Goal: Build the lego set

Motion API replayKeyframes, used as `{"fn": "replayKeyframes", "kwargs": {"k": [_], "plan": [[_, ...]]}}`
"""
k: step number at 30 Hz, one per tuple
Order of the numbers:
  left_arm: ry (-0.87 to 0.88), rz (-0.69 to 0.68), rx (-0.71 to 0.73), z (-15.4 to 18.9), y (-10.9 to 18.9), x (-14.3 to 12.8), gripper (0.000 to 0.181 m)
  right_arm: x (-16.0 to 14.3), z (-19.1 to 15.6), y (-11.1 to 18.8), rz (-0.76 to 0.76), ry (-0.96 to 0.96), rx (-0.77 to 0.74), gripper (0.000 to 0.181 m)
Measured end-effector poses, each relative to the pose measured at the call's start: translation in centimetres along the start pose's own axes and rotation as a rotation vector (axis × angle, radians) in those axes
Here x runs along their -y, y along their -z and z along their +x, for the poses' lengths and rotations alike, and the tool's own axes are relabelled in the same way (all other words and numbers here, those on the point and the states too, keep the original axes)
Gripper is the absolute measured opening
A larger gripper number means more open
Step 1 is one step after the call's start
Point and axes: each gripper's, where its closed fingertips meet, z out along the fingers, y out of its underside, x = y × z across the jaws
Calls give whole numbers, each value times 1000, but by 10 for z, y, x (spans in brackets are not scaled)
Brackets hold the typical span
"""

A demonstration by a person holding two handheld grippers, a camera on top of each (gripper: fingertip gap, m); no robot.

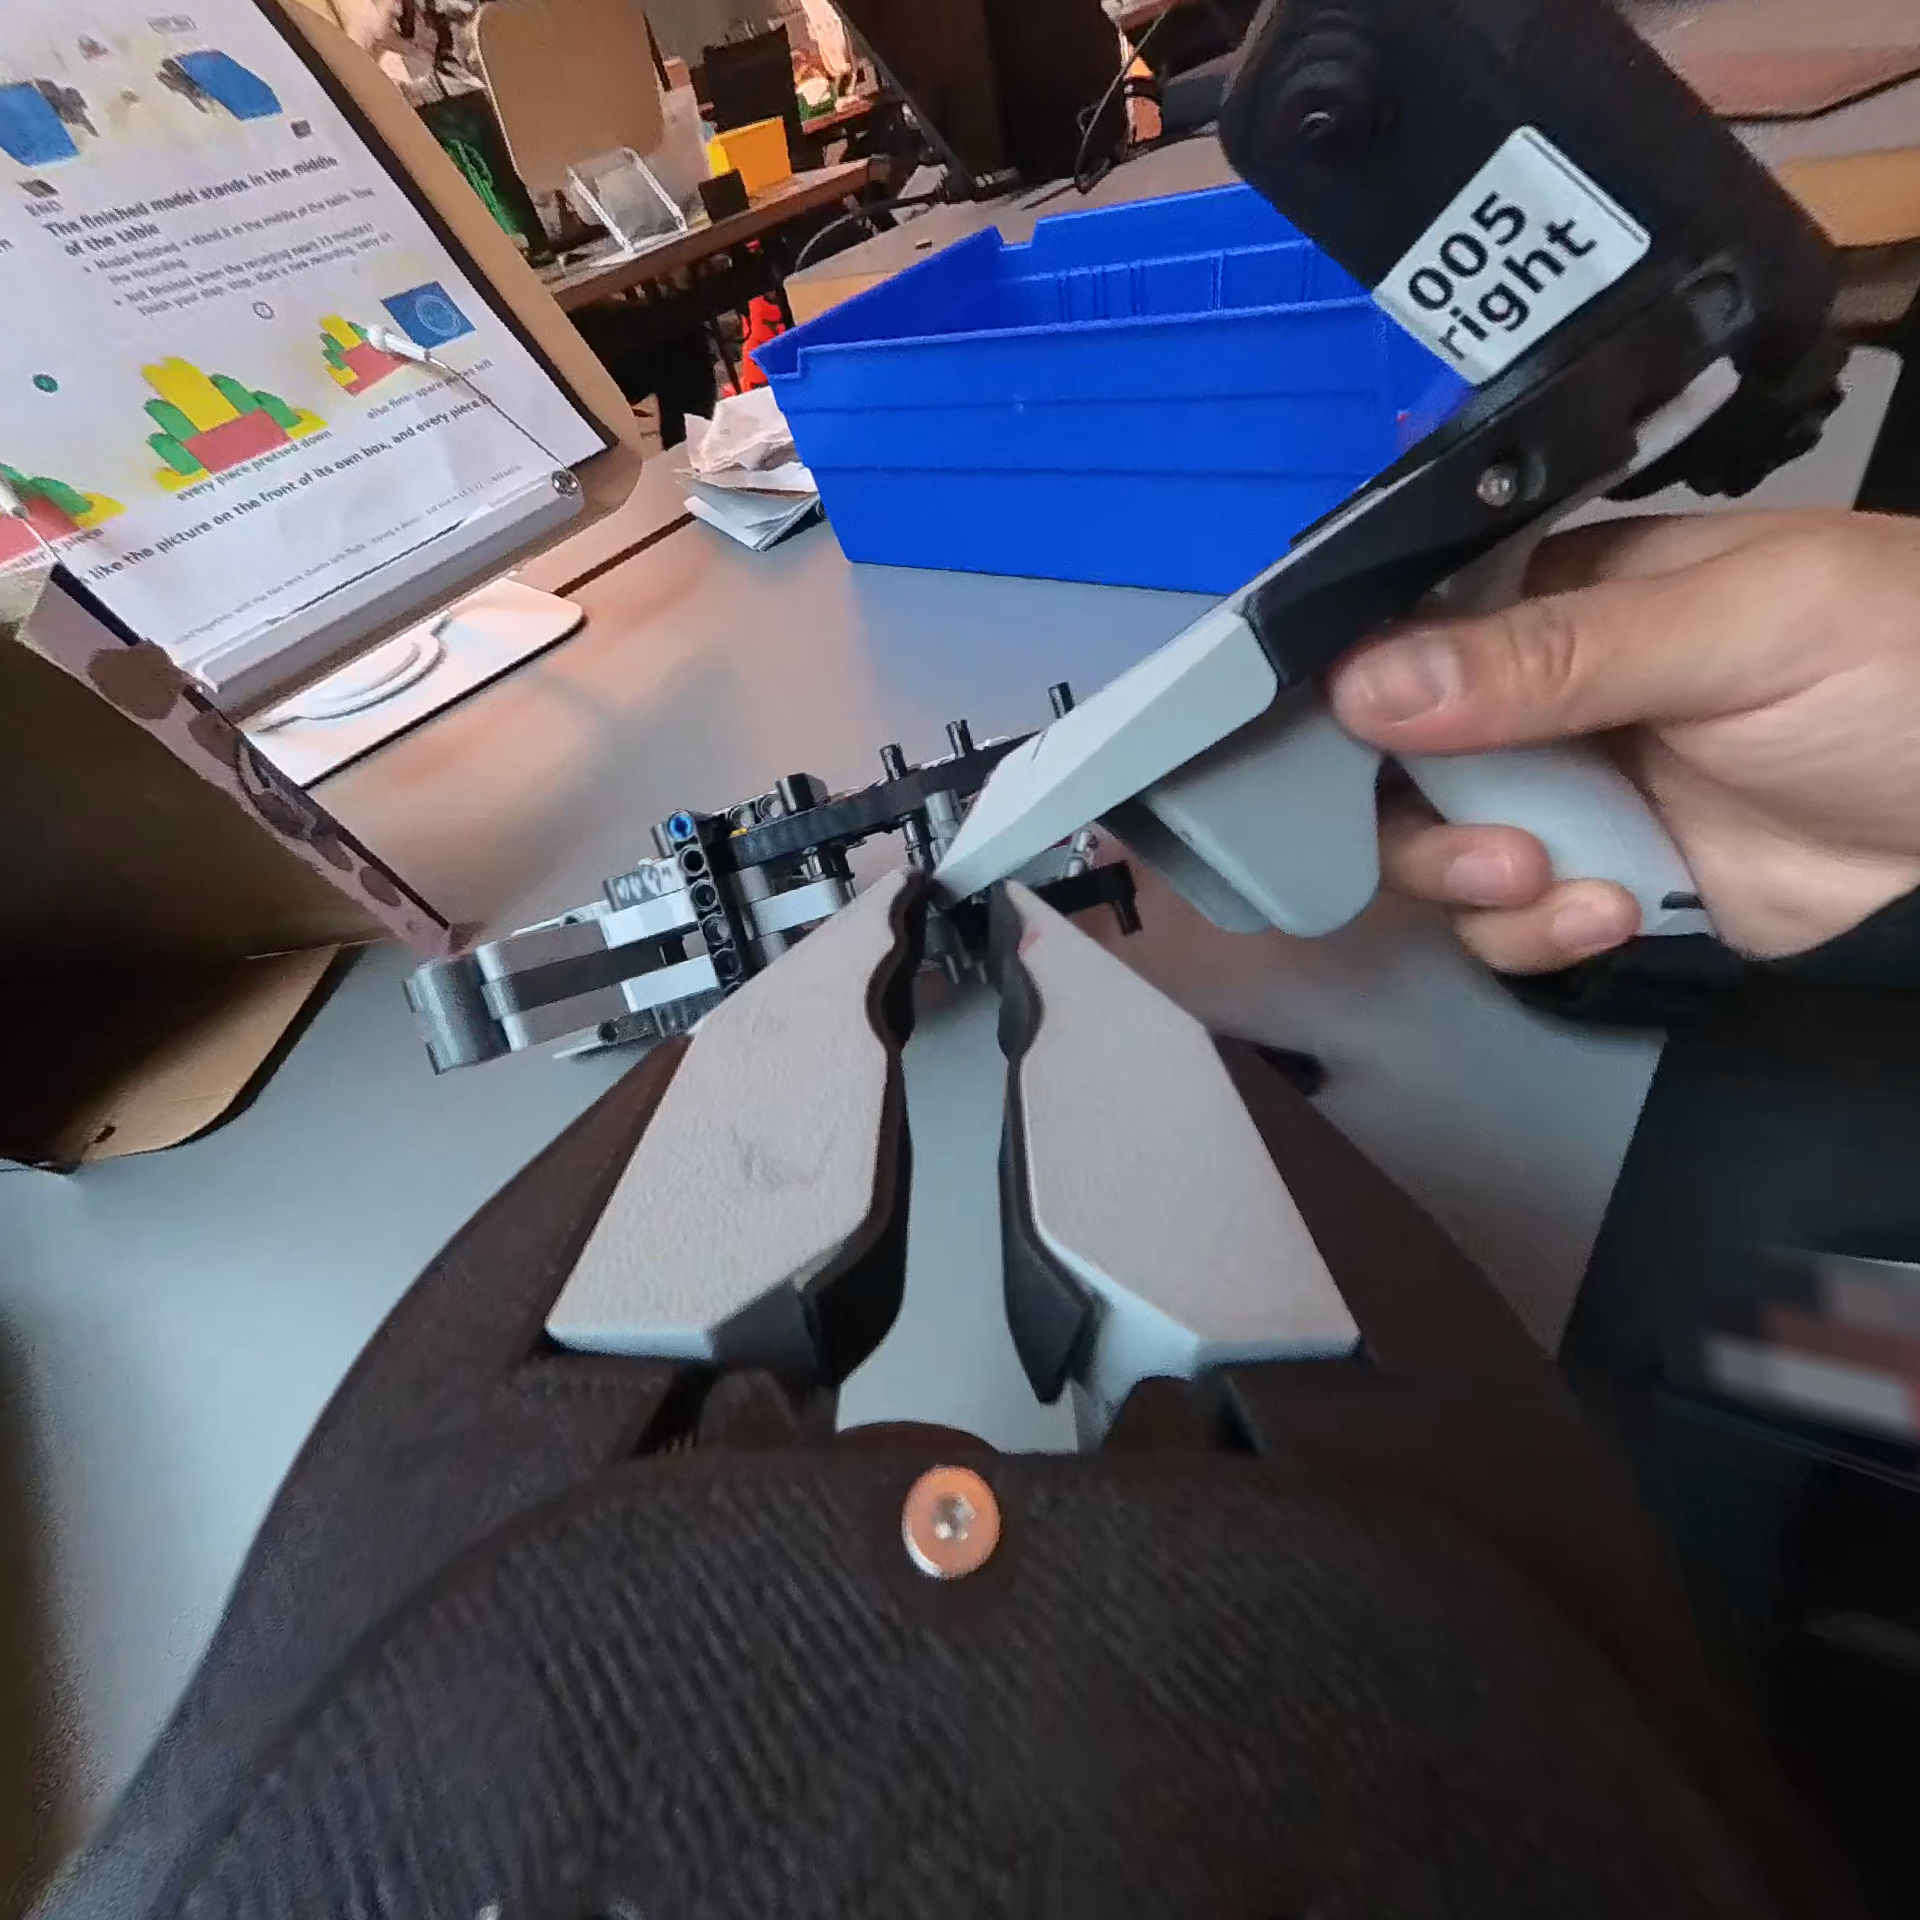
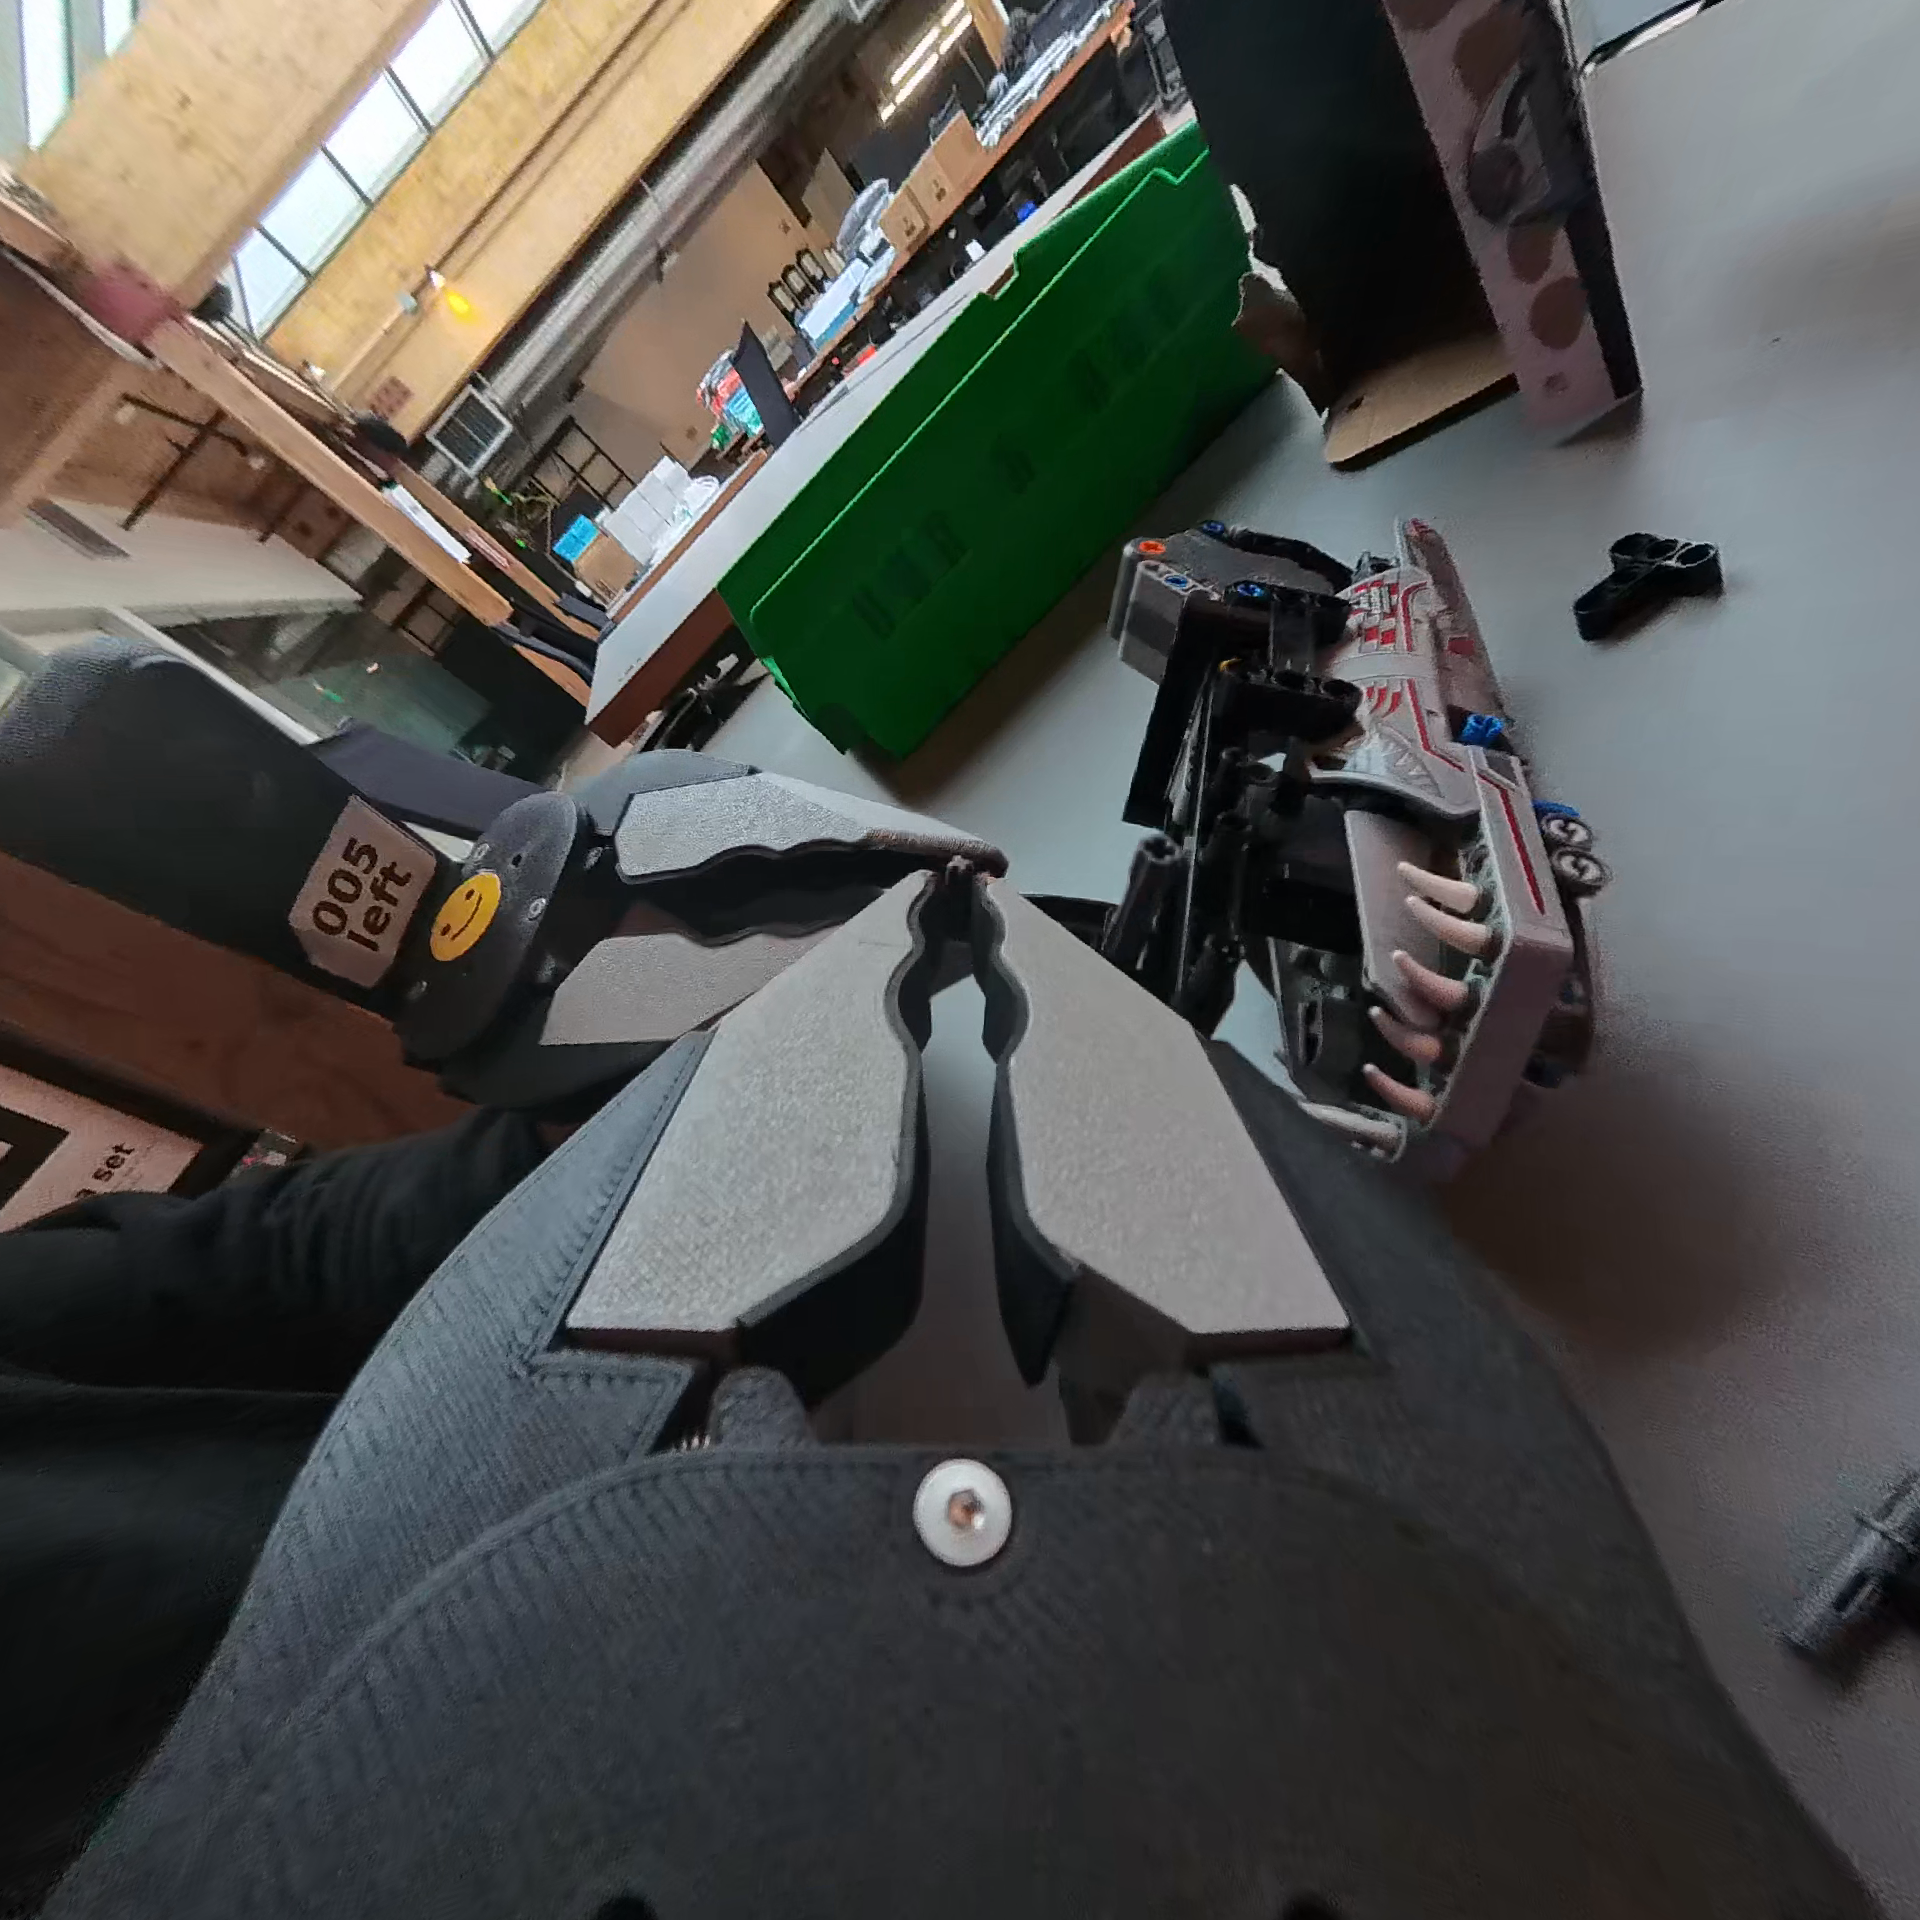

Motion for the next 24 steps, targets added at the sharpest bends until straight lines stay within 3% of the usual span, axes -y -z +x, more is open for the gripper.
{"fn": "replayKeyframes", "kwargs": {"k": [8,19,24], "plan": [[36,15,78,-7,3,2,7,6,-1,-3,93,100,-67,0],[83,16,79,-7,4,1,7,9,0,-2,213,-31,-67,0],[92,16,62,-4,4,2,7,9,0,0,222,-2,-98,0]]}}
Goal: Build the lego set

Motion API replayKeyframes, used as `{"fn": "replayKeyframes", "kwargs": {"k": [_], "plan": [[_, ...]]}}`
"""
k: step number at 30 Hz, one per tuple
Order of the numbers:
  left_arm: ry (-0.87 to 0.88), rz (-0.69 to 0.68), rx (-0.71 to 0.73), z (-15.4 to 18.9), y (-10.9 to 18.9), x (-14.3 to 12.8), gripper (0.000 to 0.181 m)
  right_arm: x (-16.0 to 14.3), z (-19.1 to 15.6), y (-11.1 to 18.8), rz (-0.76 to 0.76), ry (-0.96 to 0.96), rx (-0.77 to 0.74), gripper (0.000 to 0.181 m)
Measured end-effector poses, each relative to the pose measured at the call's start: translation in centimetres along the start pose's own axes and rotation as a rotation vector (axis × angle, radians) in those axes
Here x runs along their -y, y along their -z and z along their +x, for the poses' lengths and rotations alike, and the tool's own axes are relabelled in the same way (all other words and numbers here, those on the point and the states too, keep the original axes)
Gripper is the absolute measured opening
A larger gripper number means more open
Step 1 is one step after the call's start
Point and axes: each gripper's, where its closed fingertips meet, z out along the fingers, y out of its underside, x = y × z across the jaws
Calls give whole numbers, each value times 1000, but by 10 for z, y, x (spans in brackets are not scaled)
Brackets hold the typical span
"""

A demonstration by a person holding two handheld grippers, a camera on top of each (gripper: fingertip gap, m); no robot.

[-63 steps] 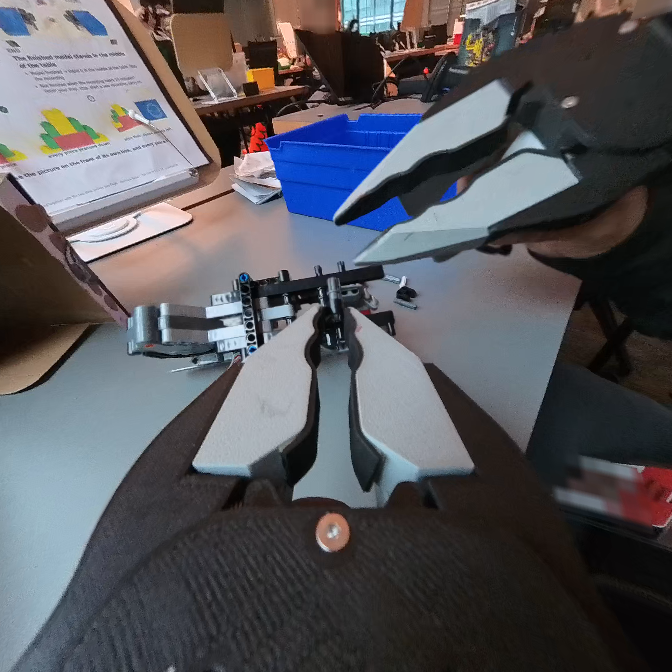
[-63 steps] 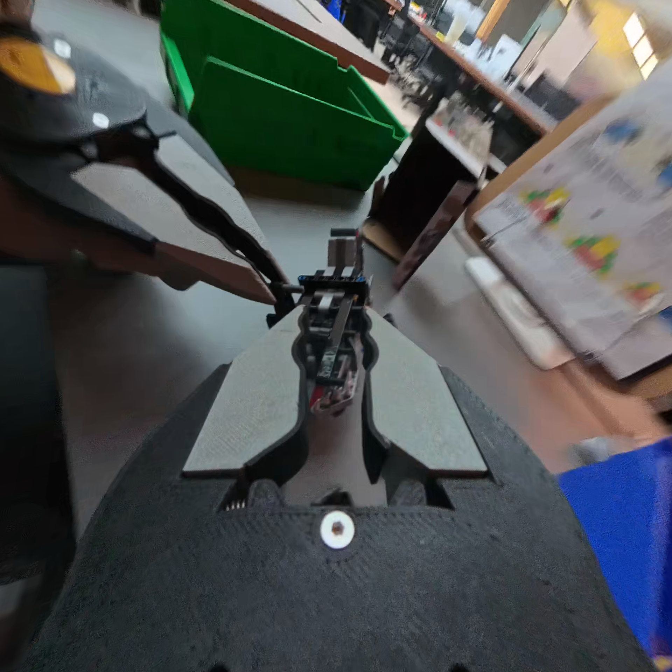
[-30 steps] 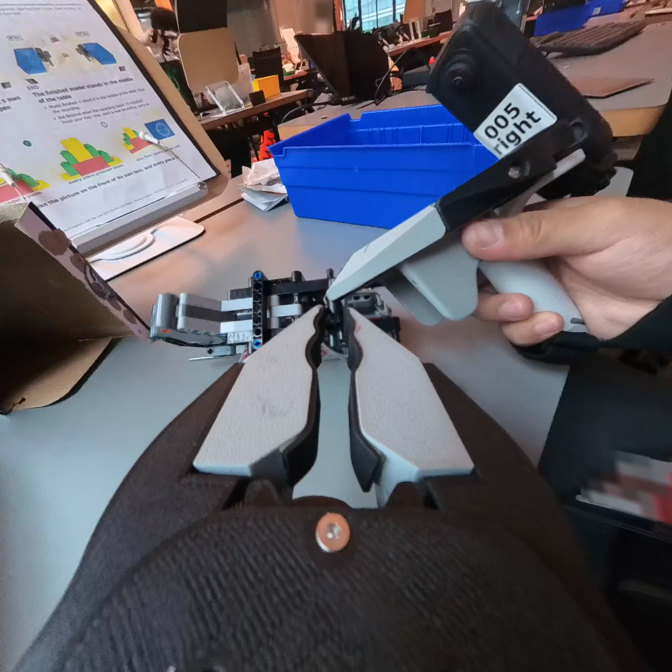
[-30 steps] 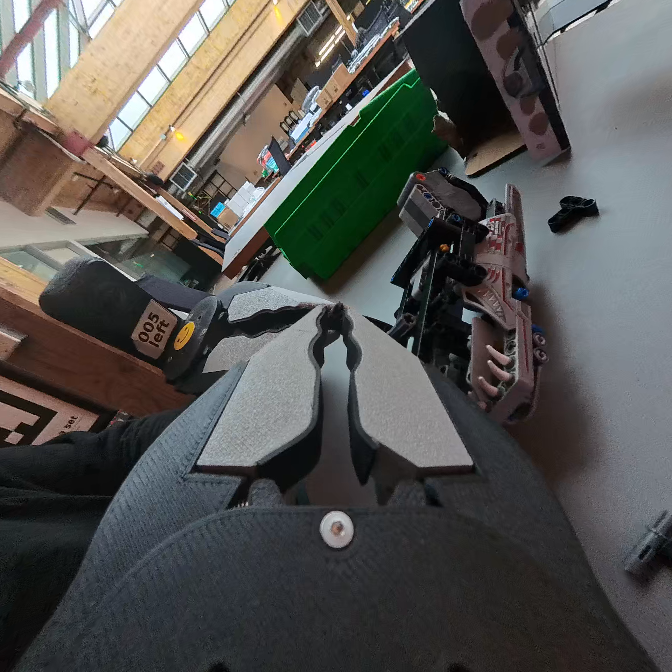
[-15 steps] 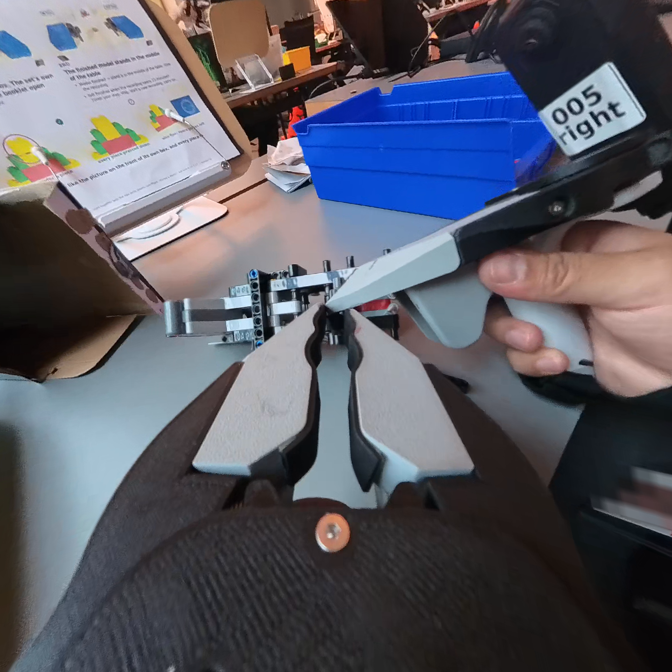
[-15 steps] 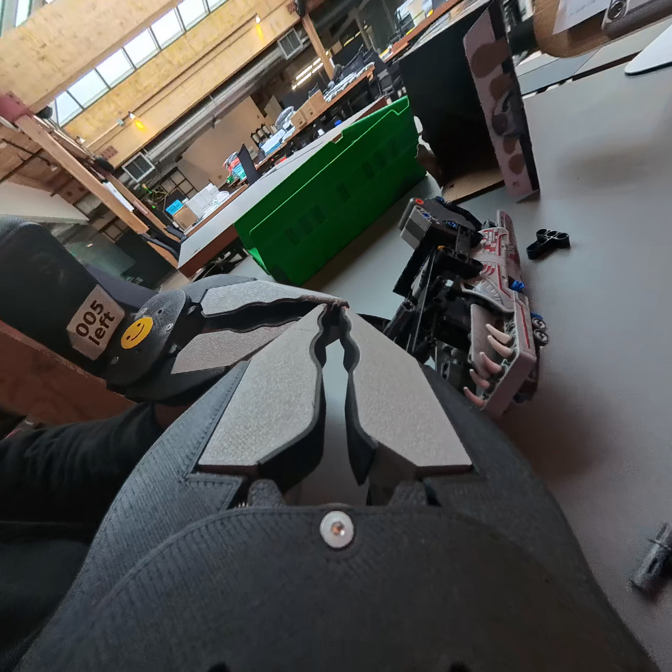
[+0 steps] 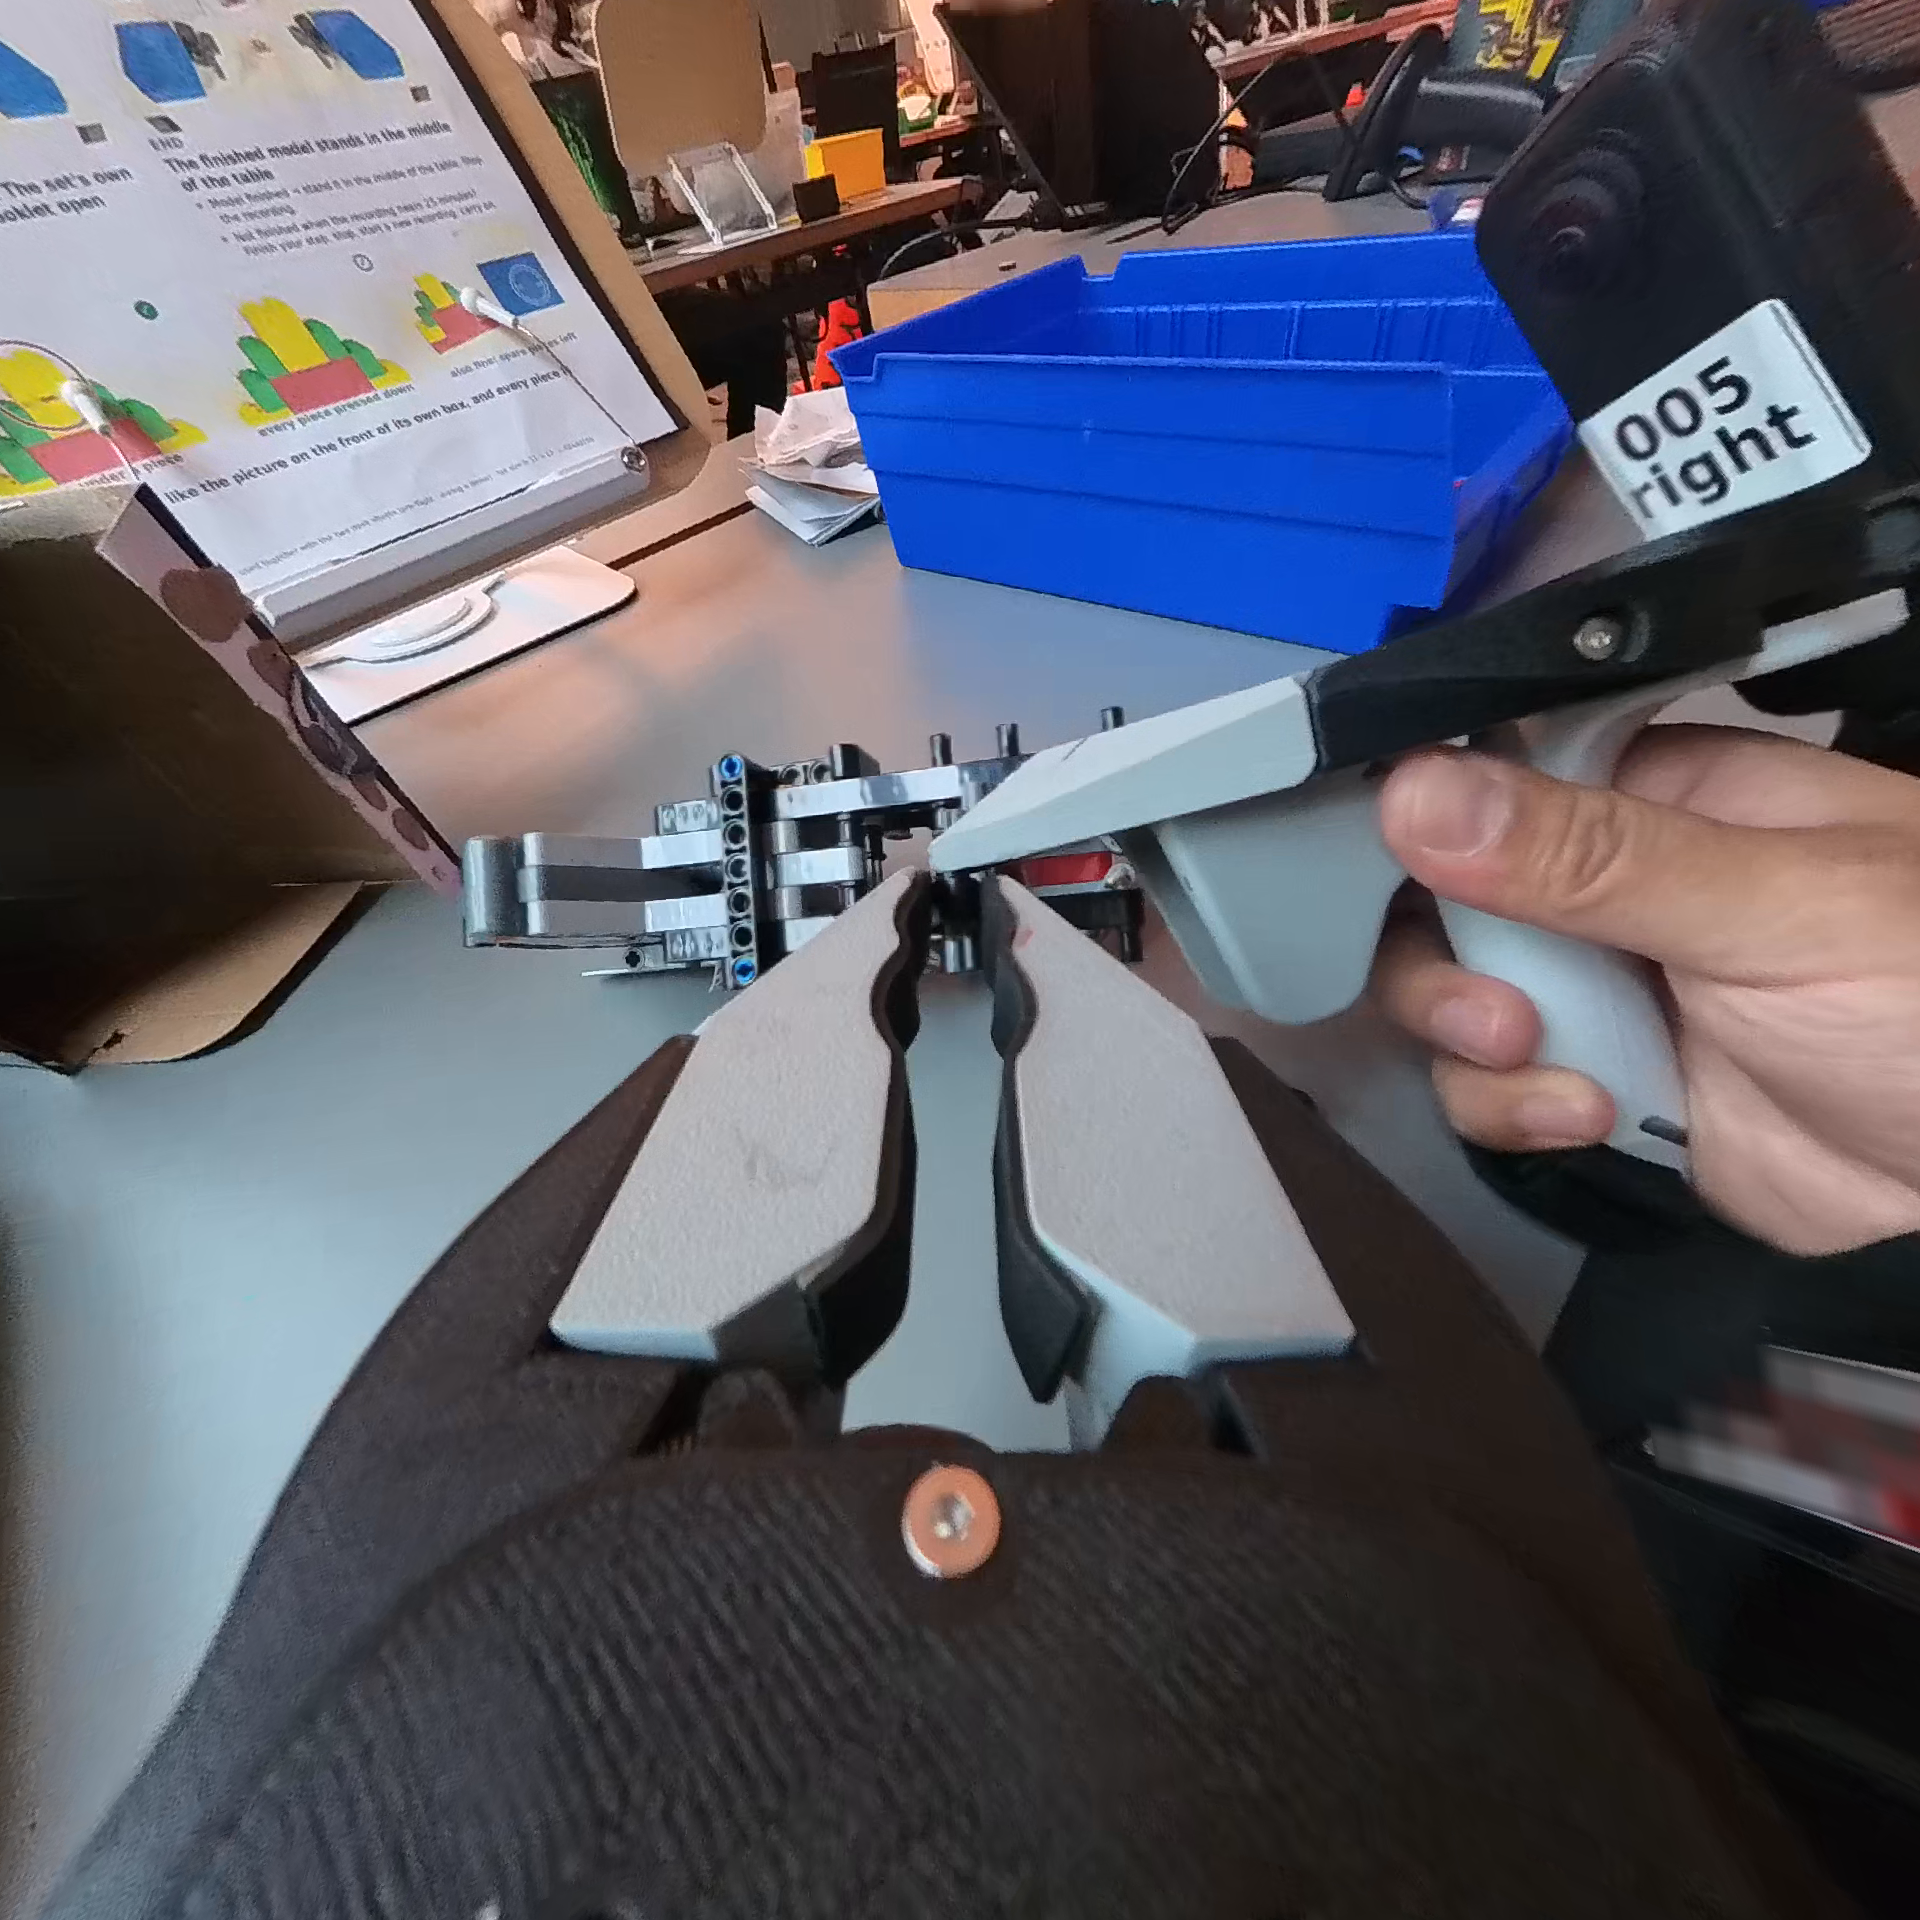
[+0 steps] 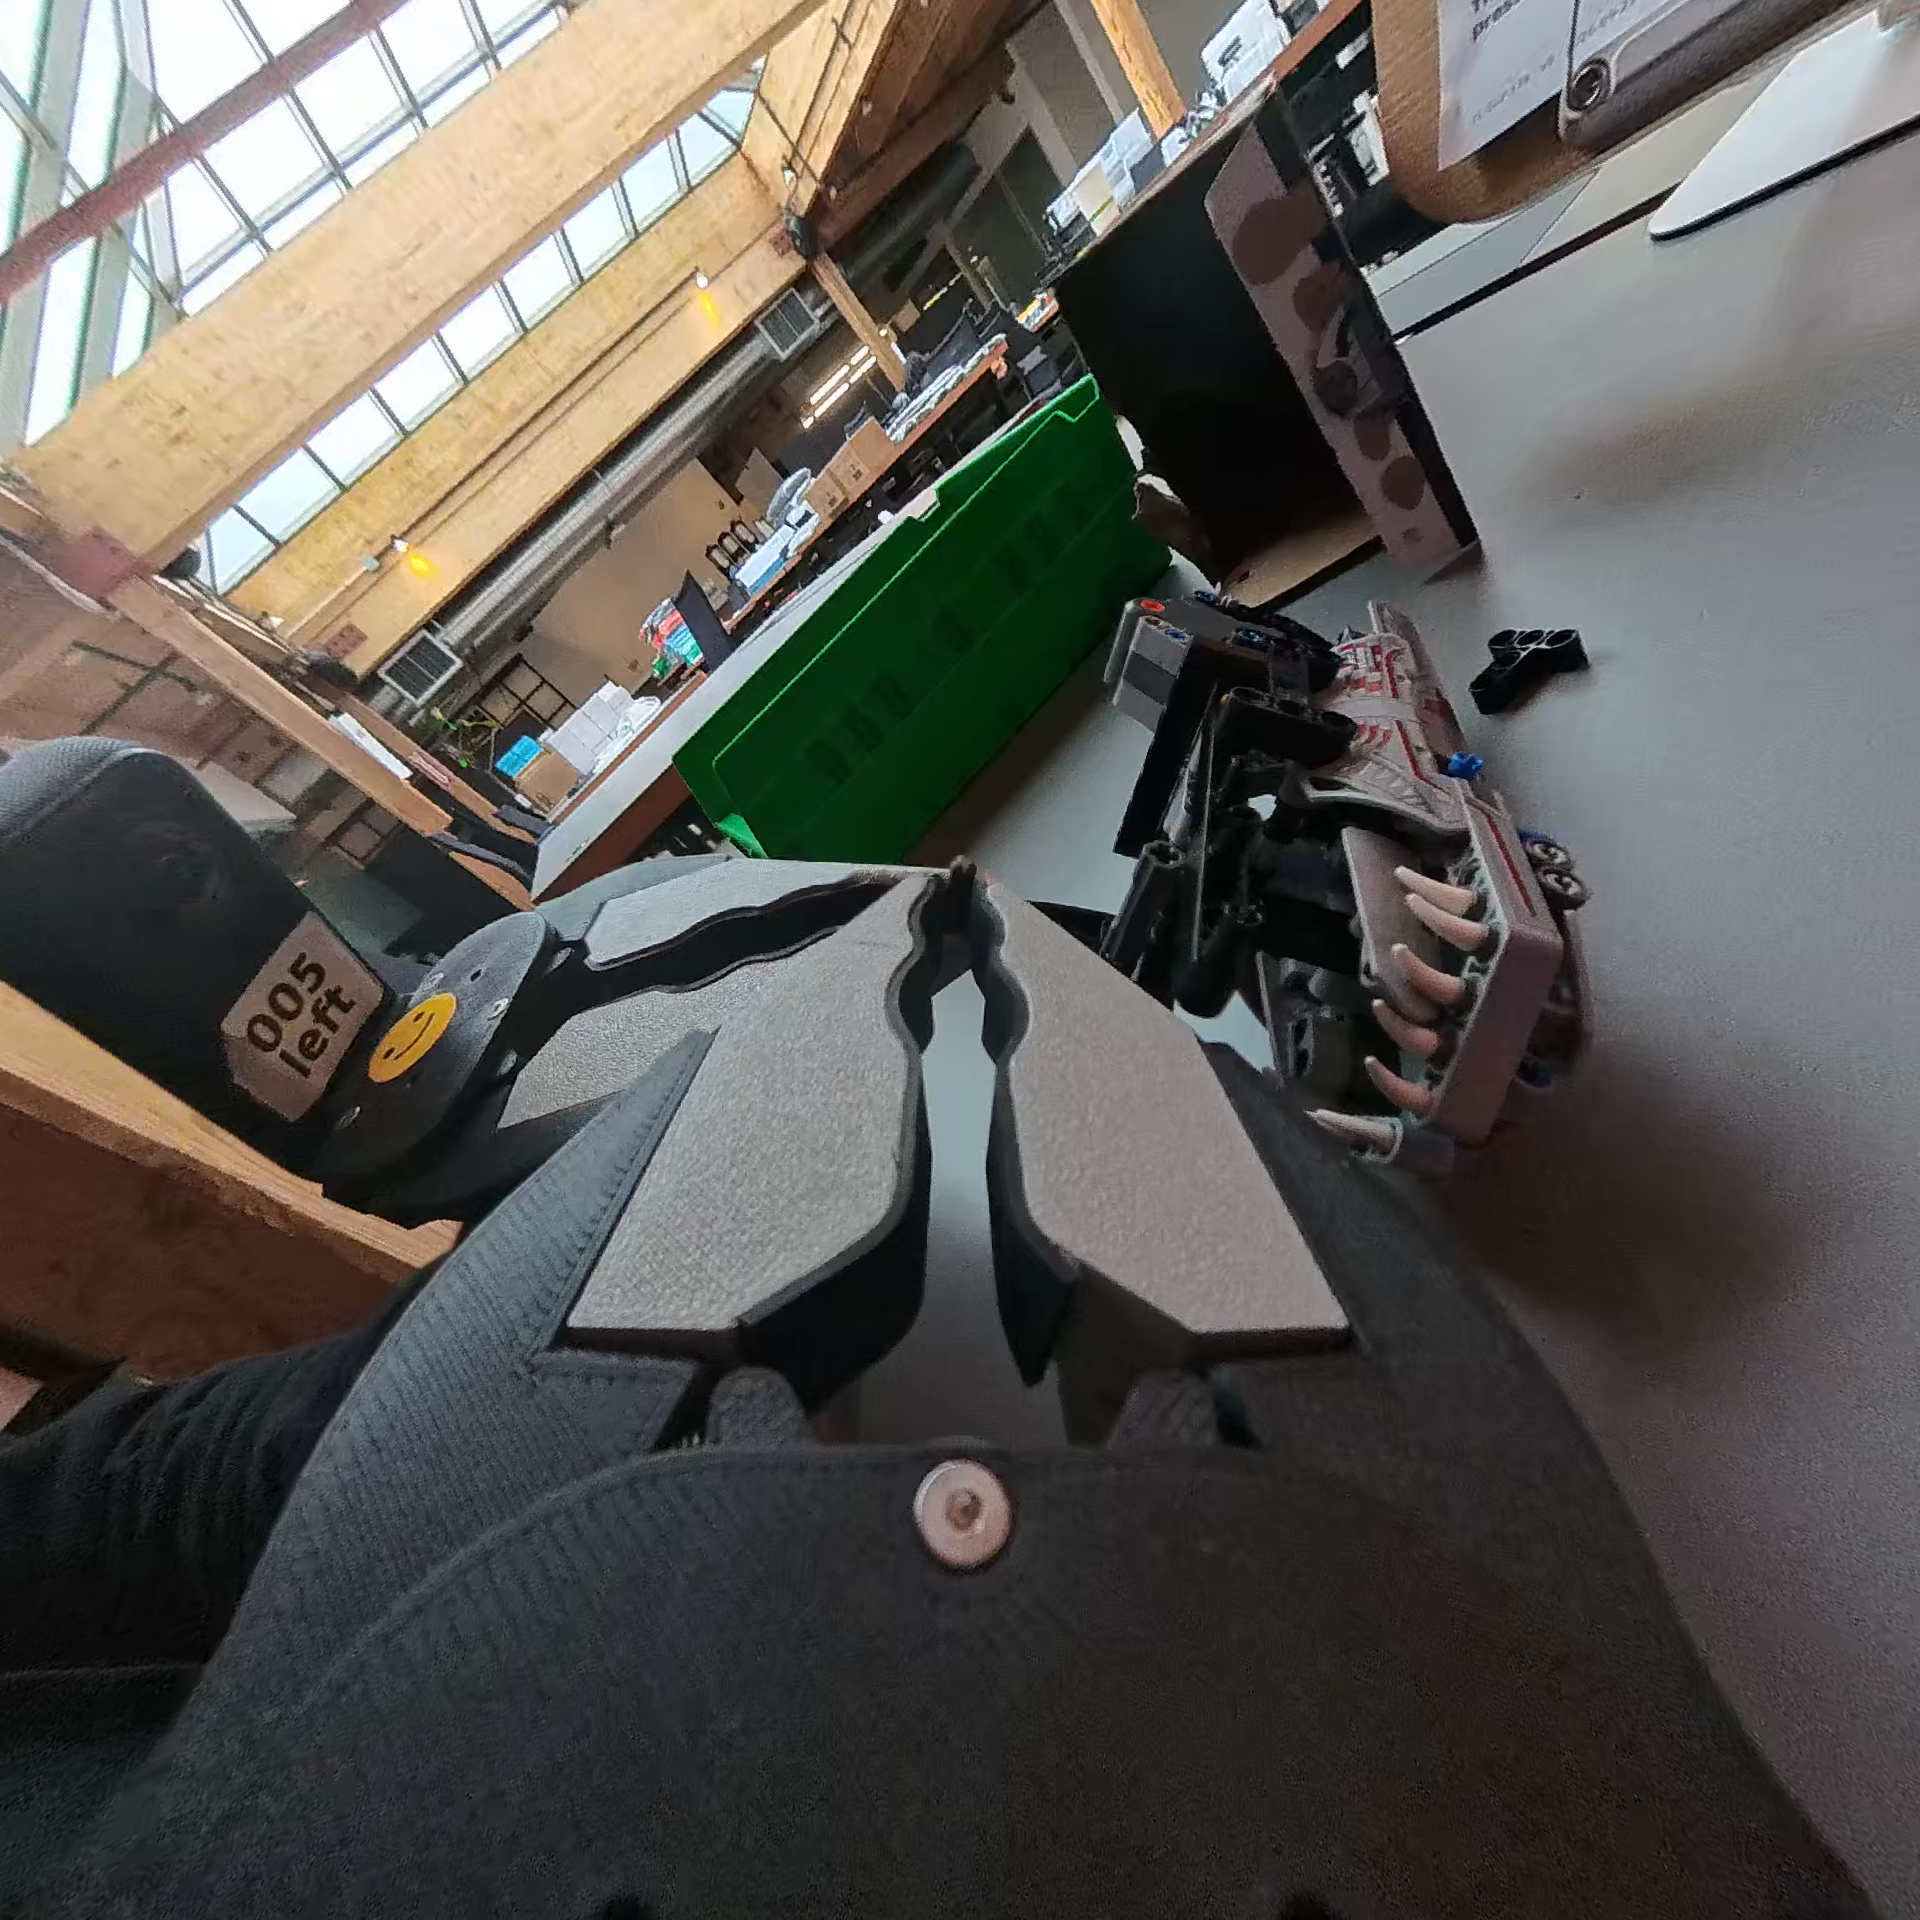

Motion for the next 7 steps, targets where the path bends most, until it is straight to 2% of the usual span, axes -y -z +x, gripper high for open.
{"fn": "replayKeyframes", "kwargs": {"k": [7], "plan": [[25,42,6,-3,5,5,6,8,-5,-2,-12,72,54,0]]}}
